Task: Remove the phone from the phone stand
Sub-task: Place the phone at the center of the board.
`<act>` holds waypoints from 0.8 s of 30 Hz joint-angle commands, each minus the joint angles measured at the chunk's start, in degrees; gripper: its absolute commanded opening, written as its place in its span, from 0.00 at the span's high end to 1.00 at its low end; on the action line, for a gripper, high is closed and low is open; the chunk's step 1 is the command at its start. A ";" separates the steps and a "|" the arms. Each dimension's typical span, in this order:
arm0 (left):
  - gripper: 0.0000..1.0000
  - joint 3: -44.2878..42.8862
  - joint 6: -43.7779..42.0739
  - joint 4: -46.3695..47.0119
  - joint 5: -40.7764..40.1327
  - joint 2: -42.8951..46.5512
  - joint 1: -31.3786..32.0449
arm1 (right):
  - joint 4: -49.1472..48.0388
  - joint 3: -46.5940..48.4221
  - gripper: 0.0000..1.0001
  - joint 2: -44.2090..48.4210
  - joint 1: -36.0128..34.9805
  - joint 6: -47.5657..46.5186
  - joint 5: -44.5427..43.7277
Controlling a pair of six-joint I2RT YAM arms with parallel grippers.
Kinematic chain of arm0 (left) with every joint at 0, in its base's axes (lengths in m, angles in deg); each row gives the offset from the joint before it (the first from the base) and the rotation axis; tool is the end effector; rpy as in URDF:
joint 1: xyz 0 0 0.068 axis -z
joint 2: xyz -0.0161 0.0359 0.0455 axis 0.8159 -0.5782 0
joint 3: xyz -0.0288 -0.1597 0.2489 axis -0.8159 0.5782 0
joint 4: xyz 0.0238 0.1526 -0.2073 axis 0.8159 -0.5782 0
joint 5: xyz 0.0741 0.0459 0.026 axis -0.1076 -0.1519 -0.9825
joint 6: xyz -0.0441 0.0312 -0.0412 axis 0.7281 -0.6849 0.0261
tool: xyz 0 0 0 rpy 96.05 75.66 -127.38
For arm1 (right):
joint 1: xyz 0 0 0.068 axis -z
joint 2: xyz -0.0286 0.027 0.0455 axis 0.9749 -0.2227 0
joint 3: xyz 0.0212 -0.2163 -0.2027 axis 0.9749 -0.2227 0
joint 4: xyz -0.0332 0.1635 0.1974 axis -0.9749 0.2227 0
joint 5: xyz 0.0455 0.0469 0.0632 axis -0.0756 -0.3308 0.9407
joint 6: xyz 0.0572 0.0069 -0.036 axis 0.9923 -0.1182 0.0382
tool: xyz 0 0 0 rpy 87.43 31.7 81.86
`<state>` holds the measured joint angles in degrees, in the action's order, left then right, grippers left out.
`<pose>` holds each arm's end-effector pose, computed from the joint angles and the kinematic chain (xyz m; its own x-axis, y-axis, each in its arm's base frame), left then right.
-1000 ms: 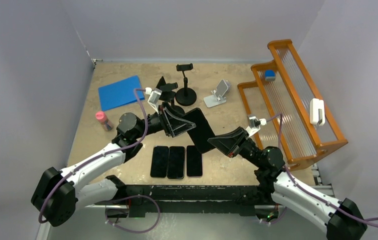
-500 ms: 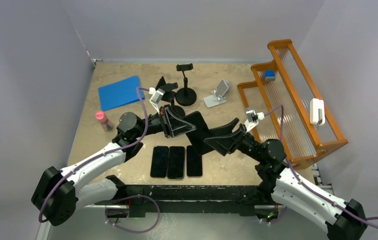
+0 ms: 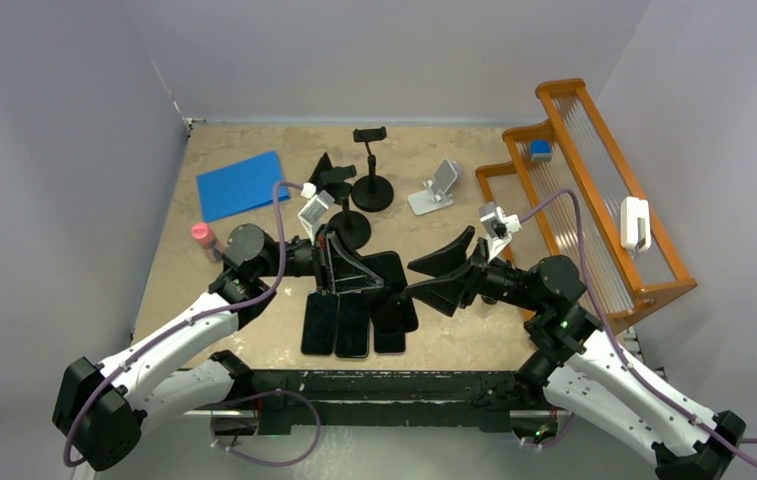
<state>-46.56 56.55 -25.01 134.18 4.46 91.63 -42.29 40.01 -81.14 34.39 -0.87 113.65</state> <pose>0.1386 -0.1583 0.3556 -0.6528 -0.1201 -0.7479 0.7575 -0.1078 -0.6439 0.0883 0.1187 0.3781 -0.3609 0.3865 -0.8487 -0.8977 0.1026 0.4285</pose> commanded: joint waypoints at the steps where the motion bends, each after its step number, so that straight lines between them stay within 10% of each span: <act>1: 1.00 -4.94 -2.13 1.09 3.21 1.20 0.18 | 0.53 1.31 0.34 -0.70 -0.22 -1.12 6.47; 7: 1.00 -6.53 -2.20 1.09 3.05 -0.23 0.16 | 0.61 2.22 0.28 -2.68 -0.23 -1.22 8.06; 24: 1.00 -6.80 -1.44 1.60 0.66 -3.13 0.14 | -2.54 0.81 0.92 -4.16 -0.40 -0.08 7.46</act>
<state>-50.32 55.04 -27.45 136.54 1.88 91.63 -40.58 40.01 -85.86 34.37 -1.30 120.58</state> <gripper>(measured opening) 0.122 0.166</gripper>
